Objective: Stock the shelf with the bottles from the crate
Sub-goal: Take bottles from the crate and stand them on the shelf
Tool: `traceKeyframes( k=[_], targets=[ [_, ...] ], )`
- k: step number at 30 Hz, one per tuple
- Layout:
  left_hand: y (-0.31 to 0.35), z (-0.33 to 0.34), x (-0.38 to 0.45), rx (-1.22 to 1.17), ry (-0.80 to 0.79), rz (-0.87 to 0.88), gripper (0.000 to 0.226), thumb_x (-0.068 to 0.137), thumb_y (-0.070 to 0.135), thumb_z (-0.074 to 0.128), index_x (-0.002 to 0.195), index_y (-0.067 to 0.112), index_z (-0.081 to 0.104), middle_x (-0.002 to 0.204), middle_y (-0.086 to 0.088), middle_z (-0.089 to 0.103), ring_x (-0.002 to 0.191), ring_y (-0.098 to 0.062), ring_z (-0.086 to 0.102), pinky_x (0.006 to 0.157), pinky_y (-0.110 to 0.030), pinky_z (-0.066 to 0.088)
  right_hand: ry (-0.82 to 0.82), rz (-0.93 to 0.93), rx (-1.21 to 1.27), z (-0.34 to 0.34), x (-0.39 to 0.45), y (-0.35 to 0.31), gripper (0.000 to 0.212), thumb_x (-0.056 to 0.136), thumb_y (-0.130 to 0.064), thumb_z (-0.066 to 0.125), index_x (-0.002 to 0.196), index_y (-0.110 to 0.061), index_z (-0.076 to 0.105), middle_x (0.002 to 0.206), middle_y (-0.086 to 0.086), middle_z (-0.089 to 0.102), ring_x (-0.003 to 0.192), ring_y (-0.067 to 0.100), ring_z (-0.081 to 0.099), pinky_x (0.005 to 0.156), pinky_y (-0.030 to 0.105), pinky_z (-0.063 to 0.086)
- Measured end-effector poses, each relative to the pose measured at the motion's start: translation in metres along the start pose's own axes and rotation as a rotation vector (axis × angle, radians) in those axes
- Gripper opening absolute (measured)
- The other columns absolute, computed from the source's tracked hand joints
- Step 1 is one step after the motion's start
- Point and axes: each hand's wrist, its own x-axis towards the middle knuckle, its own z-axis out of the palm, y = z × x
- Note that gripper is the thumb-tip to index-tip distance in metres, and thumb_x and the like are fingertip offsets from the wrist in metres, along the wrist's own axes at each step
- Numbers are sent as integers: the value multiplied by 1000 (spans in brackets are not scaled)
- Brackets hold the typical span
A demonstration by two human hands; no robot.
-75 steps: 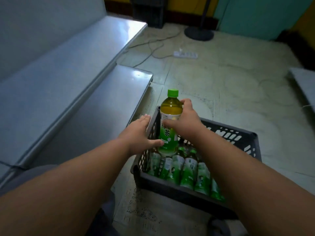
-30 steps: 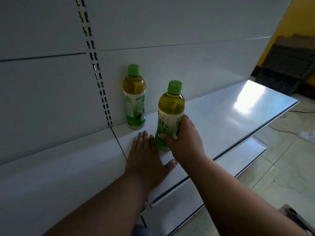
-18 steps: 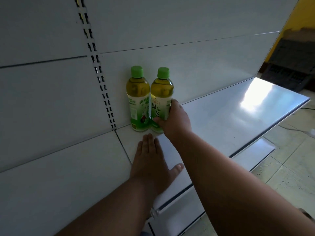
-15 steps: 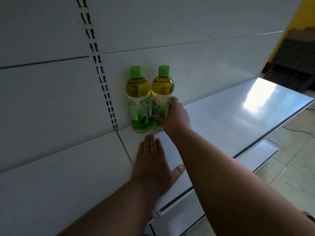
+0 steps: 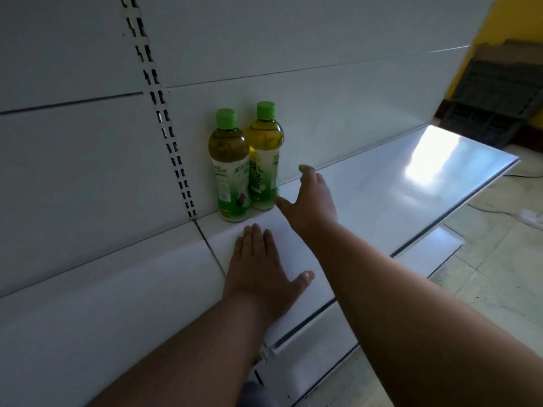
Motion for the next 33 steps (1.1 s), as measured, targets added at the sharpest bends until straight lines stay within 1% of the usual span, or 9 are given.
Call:
traceKeyframes(
  k=[1,3,6,8,10,13,20,26,33],
  targets=[
    [0,-3,-2,-21,11,9,108,85,81,24,157,7,-9,164,-19,-11,152,-29,-12,123,-43,-3,15,2,-38,-13,-13,7,80,86,-35,75,150,-15,32,146,11,45,136,28,42,110,40,39],
    [2,-10,-10,-37,89,78,98,89,75,30,157,9,8,164,-18,13,151,-31,9,123,-42,8,13,31,-142,-45,-43,20,75,87,-37,72,149,-17,33,145,10,44,135,29,42,109,41,39],
    [15,-24,-32,-6,199,284,80,87,68,40,149,17,39,146,-14,45,132,-32,41,107,-44,33,-13,118,-350,-99,-100,35,72,89,-38,68,149,-21,32,146,8,42,134,30,40,107,42,39],
    [30,-35,-41,-63,238,401,70,86,64,52,142,22,50,138,-12,53,123,-32,48,99,-44,39,-36,164,-458,-124,-135,43,70,88,-40,67,147,-23,33,144,8,43,133,30,40,106,43,38],
    [58,-48,-59,-101,221,527,65,87,62,56,142,30,49,139,-7,52,126,-28,46,100,-44,38,-21,261,-525,-152,-181,49,69,88,-43,67,145,-24,35,143,7,43,131,30,41,104,43,37],
    [106,-54,-93,-149,163,697,66,88,65,52,146,37,41,143,-2,48,130,-24,42,104,-43,38,6,405,-573,-187,-244,58,66,87,-45,66,143,-25,37,139,6,44,127,30,43,100,43,37],
    [209,-21,-160,-127,1,916,69,88,64,52,148,35,37,143,0,48,131,-23,44,106,-40,38,23,707,-563,-230,-355,114,62,85,-50,67,136,-23,43,132,8,50,122,32,49,98,45,43],
    [257,68,-157,-32,-151,1019,70,92,61,49,152,30,30,153,2,39,139,-21,36,115,-40,31,-11,848,-433,-193,-390,211,65,84,-50,69,137,-23,42,132,6,51,123,28,49,100,46,46],
    [283,165,-106,101,-249,997,74,92,65,45,154,31,24,162,0,25,148,-23,22,121,-45,22,-94,988,-241,-125,-381,312,62,84,-49,69,135,-25,44,128,4,51,117,26,52,97,46,50]
  ],
)
